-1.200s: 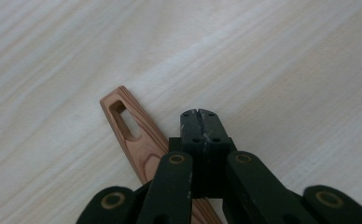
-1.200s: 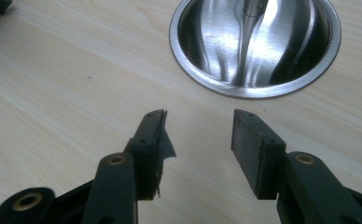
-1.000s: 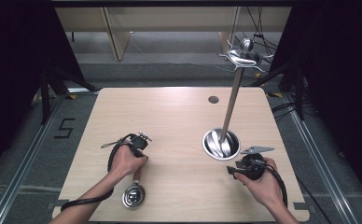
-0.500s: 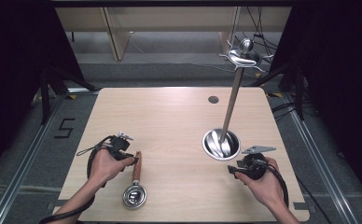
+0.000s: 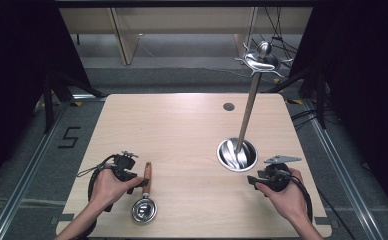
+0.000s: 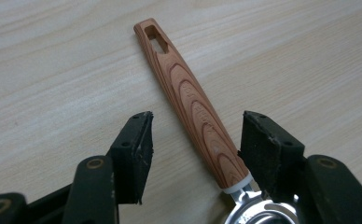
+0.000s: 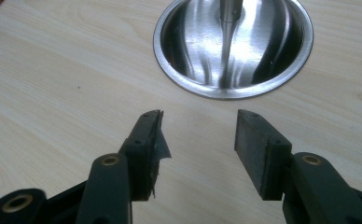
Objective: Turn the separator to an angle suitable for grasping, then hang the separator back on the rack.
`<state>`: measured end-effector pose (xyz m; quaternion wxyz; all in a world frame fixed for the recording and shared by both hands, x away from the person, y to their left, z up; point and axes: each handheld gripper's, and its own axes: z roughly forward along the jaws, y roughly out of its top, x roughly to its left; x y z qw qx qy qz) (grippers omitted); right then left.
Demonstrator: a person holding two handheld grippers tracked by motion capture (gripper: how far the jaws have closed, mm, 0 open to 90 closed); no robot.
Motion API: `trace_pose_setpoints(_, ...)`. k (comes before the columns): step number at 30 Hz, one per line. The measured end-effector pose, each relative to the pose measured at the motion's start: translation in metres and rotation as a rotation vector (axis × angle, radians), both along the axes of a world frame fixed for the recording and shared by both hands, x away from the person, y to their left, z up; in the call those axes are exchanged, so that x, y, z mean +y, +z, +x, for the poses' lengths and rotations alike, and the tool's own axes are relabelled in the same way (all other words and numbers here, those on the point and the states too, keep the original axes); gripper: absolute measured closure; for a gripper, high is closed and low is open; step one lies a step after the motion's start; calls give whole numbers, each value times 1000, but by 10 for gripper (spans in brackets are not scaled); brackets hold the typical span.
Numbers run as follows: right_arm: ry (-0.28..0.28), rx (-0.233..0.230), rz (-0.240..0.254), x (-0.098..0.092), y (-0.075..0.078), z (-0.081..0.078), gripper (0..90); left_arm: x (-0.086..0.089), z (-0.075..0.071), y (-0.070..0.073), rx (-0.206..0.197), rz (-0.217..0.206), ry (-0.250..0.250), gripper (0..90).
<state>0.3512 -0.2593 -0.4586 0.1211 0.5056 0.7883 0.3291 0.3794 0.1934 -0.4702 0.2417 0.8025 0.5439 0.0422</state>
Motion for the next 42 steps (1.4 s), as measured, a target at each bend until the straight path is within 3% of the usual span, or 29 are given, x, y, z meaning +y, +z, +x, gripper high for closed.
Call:
trace_pose_setpoints(3,-38,16,24,3,-1,-3,516,-2,3,-2,3,4,4,422)
trace_pose_setpoints(4,7,-6,-6,1,0,-1,515,-5,4,-3,4,4,9,421)
trace_pose_setpoints(5,13,-16,-14,1,-1,-1,515,-5,4,-3,4,4,9,420)
trace_pose_setpoints(6,-23,29,7,5,2,-3,515,-7,2,-4,10,17,4,420)
trace_pose_setpoints(7,12,-12,-4,4,1,0,514,-9,1,-4,13,20,8,419)
trace_pose_setpoints(8,12,-12,-4,4,1,0,514,-9,1,-4,13,20,8,419)
trace_pose_setpoints(9,-9,15,-3,6,3,-3,511,-10,0,-4,23,20,1,419)
trace_pose_setpoints(11,-6,19,-3,7,3,-3,510,-12,-2,-5,31,26,0,419)
trace_pose_setpoints(16,20,-9,-4,6,1,1,506,-19,-1,-5,70,45,6,420)
trace_pose_setpoints(17,-15,-20,23,7,-1,1,505,-20,1,-4,91,64,-13,421)
trace_pose_setpoints(18,-15,-20,23,7,-1,1,505,-20,1,-4,91,64,-13,425)
trace_pose_setpoints(19,18,-7,-10,4,1,3,504,-22,3,-3,99,71,-10,427)
trace_pose_setpoints(21,6,10,-6,4,2,2,504,-24,5,-1,107,84,-9,433)
trace_pose_setpoints(27,13,-5,-10,6,2,1,502,-26,6,-1,131,108,-25,449)
trace_pose_setpoints(28,2,13,-15,8,3,-1,501,-26,6,-2,137,111,-40,458)
trace_pose_setpoints(30,23,-7,-16,8,3,1,499,-28,4,-4,150,121,-21,477)
trace_pose_setpoints(32,3,15,-18,11,4,0,498,-31,1,-6,166,148,-8,496)
trace_pose_setpoints(34,-25,-10,39,15,-1,-1,497,-31,0,-7,167,154,-13,509)
trace_pose_setpoints(35,-25,-10,39,15,-1,-1,497,-32,0,-8,177,158,-22,509)
trace_pose_setpoints(36,7,21,-4,12,2,-1,498,-33,-1,-8,181,164,-18,513)
trace_pose_setpoints(38,13,3,-13,11,2,-1,497,-35,0,-10,211,186,-33,527)
trace_pose_setpoints(39,20,-44,7,11,-2,1,498,-36,-1,-11,204,188,-30,536)
trace_pose_setpoints(41,23,-46,14,10,-2,2,498,-35,0,-10,209,198,-46,548)
trace_pose_setpoints(42,24,-9,-18,9,2,0,497,-33,0,-14,162,215,-62,573)
